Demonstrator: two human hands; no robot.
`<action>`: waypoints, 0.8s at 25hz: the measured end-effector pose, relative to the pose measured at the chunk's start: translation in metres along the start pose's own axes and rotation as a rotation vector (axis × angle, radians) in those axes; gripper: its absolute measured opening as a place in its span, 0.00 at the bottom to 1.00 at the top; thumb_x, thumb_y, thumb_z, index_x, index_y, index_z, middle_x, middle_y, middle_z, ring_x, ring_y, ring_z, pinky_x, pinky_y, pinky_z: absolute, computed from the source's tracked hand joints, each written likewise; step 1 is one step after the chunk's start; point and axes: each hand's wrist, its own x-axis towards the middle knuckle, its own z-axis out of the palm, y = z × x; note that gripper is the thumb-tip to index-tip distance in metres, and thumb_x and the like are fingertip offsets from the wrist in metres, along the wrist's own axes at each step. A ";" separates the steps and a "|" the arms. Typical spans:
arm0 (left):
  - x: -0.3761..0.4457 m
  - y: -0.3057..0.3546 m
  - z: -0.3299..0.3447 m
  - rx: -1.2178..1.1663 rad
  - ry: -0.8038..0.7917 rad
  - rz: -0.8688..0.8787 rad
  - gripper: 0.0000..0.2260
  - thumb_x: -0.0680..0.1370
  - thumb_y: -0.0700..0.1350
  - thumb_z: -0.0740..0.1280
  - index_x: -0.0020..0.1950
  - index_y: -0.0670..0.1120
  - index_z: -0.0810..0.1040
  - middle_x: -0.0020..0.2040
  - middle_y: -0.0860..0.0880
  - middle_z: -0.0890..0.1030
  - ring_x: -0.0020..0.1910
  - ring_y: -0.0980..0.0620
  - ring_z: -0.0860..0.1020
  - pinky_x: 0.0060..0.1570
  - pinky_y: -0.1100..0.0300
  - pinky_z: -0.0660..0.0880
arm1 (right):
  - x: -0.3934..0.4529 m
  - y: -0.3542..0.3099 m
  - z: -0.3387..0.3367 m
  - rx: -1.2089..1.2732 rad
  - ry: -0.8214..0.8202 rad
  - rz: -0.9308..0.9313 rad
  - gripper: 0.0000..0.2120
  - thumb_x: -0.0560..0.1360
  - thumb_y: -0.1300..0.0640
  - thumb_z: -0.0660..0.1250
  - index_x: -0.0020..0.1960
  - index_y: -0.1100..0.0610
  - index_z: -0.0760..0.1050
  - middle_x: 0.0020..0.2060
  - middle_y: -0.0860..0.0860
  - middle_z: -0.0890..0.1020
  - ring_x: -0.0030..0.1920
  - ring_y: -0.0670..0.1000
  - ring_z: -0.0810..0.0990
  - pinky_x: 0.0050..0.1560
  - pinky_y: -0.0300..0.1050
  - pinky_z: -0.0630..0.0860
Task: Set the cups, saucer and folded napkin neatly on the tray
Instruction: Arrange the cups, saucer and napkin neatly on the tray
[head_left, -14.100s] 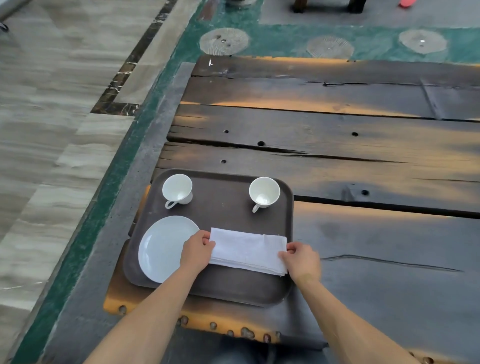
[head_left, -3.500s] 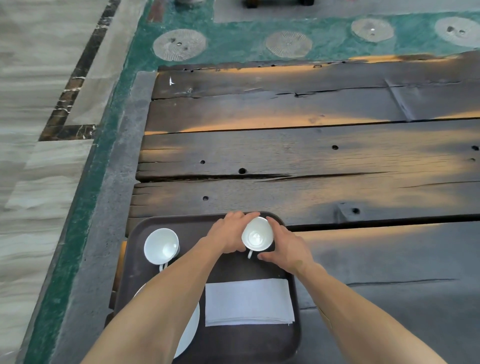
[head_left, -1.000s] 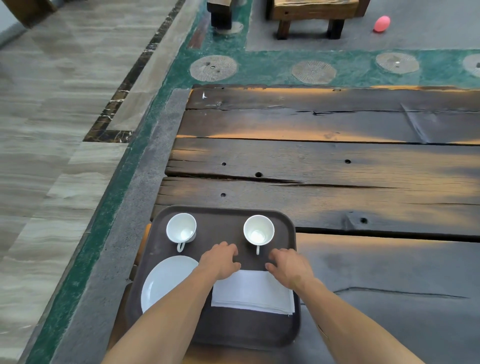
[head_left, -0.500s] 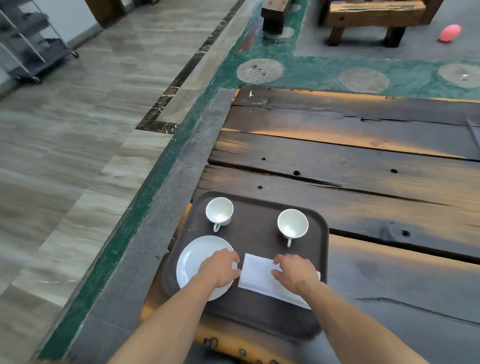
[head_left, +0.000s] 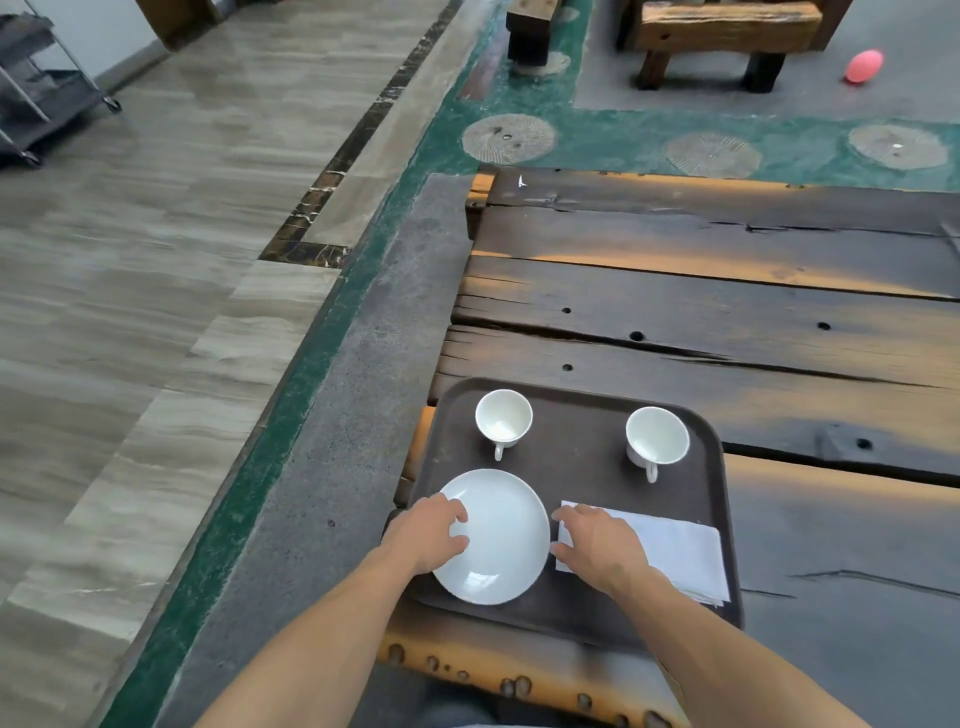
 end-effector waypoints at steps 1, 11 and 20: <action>0.001 -0.011 -0.003 0.005 0.005 0.014 0.17 0.78 0.52 0.64 0.67 0.54 0.72 0.65 0.53 0.72 0.63 0.51 0.72 0.59 0.52 0.72 | 0.000 -0.008 0.003 0.003 0.001 0.018 0.21 0.76 0.48 0.61 0.68 0.49 0.69 0.62 0.49 0.76 0.60 0.54 0.76 0.57 0.49 0.73; 0.011 -0.067 -0.003 0.166 0.046 0.203 0.28 0.73 0.55 0.67 0.73 0.56 0.66 0.67 0.53 0.70 0.71 0.51 0.61 0.64 0.52 0.64 | -0.013 -0.044 0.028 0.074 0.016 0.229 0.26 0.73 0.48 0.64 0.70 0.48 0.64 0.61 0.49 0.72 0.58 0.55 0.74 0.55 0.51 0.73; 0.012 -0.074 0.016 0.259 0.064 0.221 0.44 0.68 0.59 0.69 0.78 0.51 0.51 0.67 0.50 0.69 0.69 0.46 0.58 0.71 0.48 0.50 | -0.007 -0.045 0.032 0.010 -0.062 0.239 0.44 0.69 0.46 0.69 0.77 0.52 0.51 0.61 0.50 0.73 0.60 0.55 0.68 0.54 0.50 0.71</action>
